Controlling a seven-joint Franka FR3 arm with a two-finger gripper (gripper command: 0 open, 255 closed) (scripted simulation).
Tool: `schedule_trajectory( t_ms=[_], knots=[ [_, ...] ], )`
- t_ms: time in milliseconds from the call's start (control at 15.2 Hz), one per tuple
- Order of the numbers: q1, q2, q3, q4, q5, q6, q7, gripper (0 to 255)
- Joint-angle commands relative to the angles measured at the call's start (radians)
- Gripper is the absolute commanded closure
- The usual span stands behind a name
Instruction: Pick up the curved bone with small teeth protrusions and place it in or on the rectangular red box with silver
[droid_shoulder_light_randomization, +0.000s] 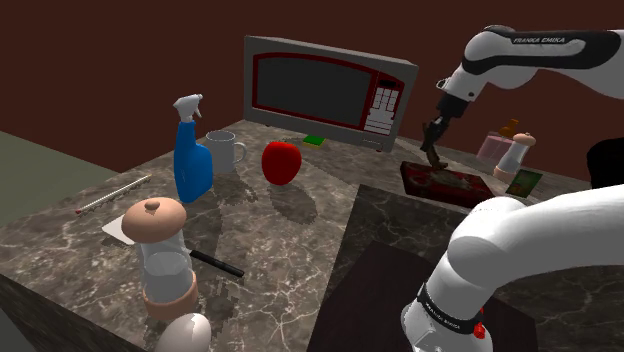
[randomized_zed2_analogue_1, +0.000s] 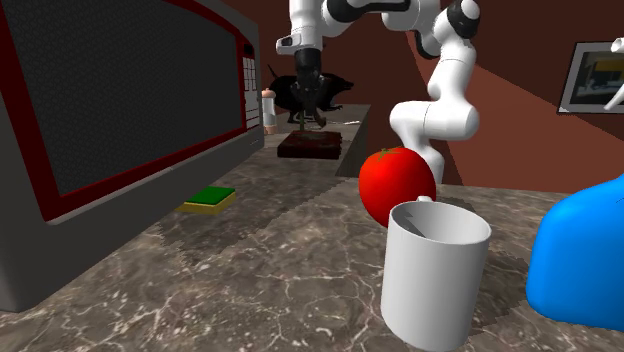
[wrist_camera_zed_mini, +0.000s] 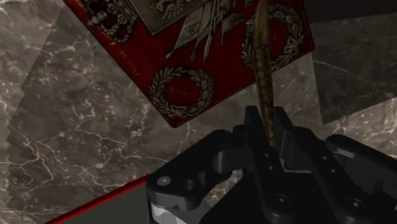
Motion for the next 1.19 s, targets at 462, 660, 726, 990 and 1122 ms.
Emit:
schedule_trajectory(
  t_ms=[462, 660, 726, 990, 1122],
  knots=[
    [-0.113, -0.100, -0.104, 0.025, -0.117, -0.111, -0.165, 255],
    [-0.118, -0.103, -0.122, -0.012, -0.131, -0.076, -0.168, 255],
    [-0.120, -0.103, -0.129, -0.024, -0.136, -0.064, -0.168, 255],
    [-0.125, -0.103, -0.156, -0.071, -0.157, -0.015, -0.172, 255],
    [-0.127, -0.101, -0.170, -0.093, -0.167, 0.010, -0.175, 255]
  ],
)
